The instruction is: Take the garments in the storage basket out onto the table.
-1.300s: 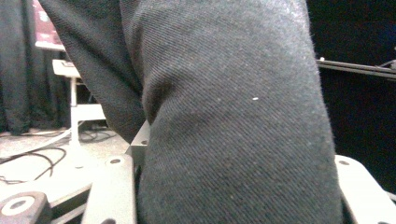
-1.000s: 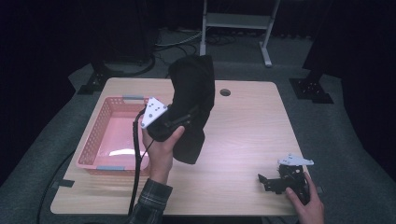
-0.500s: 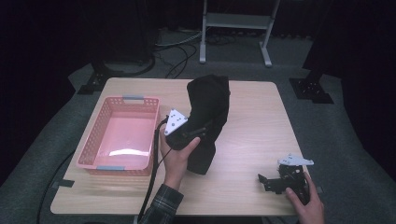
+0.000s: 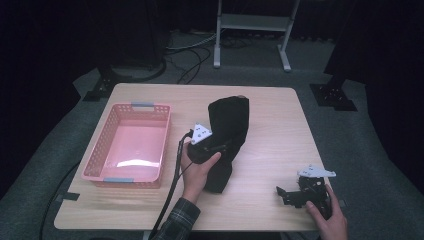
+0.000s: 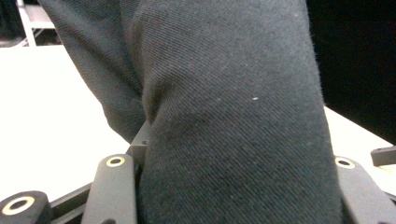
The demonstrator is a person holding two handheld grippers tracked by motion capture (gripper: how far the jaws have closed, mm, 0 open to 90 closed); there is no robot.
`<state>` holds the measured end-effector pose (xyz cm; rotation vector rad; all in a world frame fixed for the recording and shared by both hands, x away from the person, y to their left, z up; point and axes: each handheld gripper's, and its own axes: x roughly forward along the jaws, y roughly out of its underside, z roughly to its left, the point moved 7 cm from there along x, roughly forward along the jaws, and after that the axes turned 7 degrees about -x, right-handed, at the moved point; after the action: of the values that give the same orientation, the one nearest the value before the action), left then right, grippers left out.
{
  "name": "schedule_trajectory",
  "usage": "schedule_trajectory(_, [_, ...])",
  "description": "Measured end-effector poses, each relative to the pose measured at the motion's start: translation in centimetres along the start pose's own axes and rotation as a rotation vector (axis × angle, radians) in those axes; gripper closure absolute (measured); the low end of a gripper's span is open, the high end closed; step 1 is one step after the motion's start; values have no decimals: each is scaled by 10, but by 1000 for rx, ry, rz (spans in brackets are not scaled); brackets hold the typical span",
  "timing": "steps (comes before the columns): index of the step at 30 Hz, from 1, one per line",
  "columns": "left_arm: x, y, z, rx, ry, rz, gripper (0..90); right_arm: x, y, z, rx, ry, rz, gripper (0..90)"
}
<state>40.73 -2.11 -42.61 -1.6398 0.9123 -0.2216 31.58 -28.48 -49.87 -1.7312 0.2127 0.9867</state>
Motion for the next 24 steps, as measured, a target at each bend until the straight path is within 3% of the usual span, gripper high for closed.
schedule_trajectory(10, [19, 18, 6, -19, -56, 137, 441, 0, 0, 0, -1, 0, 1, 0])
schedule_trajectory(24, [36, 27, 11, -71, -125, 306, 440, 0, 0, 0, -1, 1, 1, 0])
